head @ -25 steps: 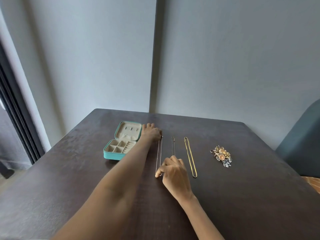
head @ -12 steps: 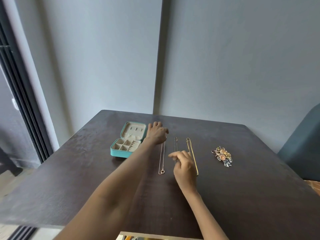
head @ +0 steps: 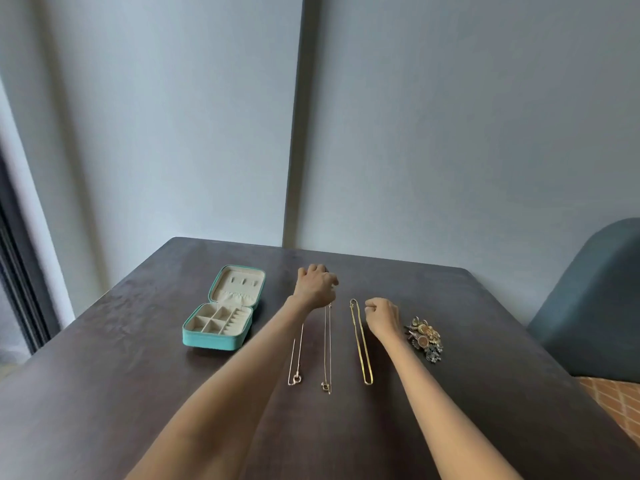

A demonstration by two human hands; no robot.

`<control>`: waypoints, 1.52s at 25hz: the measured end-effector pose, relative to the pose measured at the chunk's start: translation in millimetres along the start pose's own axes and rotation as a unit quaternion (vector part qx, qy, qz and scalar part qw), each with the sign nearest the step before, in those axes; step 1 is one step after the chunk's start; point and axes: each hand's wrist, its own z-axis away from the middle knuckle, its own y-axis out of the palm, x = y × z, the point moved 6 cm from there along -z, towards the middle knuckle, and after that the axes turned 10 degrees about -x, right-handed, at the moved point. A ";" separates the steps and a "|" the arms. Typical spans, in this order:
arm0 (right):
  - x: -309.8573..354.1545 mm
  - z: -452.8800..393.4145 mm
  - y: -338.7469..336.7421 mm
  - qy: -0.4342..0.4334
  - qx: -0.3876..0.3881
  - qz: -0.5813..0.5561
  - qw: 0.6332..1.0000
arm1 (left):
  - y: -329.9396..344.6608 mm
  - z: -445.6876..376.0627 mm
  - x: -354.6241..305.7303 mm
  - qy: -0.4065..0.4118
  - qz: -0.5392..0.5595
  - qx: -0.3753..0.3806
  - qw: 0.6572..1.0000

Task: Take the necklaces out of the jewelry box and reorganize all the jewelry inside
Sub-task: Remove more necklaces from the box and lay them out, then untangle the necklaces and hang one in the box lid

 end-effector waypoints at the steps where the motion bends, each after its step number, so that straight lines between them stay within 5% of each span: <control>1: 1.8 -8.6 5.9 -0.004 0.008 0.020 1.000 | 2.9 -6.4 -2.2 0.002 0.004 0.000 1.000; 11: 0.3 -50.1 27.3 0.020 0.025 0.083 0.996 | 16.1 -39.3 14.3 -0.030 0.109 0.012 0.994; 16: 2.2 -35.4 14.5 0.106 0.086 -0.122 0.983 | 10.0 -29.5 13.2 -0.067 0.262 0.016 0.963; 20: 27.9 -11.9 -9.2 0.168 0.165 -0.338 0.911 | 1.9 -5.2 -13.5 -0.103 0.457 0.109 0.877; 24: 53.6 0.3 -41.1 0.116 0.148 -0.347 0.919 | -17.7 15.2 -37.9 -0.086 0.562 0.186 0.801; 31: 44.8 10.5 -70.8 0.099 0.070 -0.370 0.921 | -56.4 44.6 -34.8 -0.080 0.596 0.247 0.760; 38: 51.6 39.9 -65.3 0.026 0.143 -0.353 0.924 | -89.1 36.0 -15.6 -0.143 0.830 0.087 0.532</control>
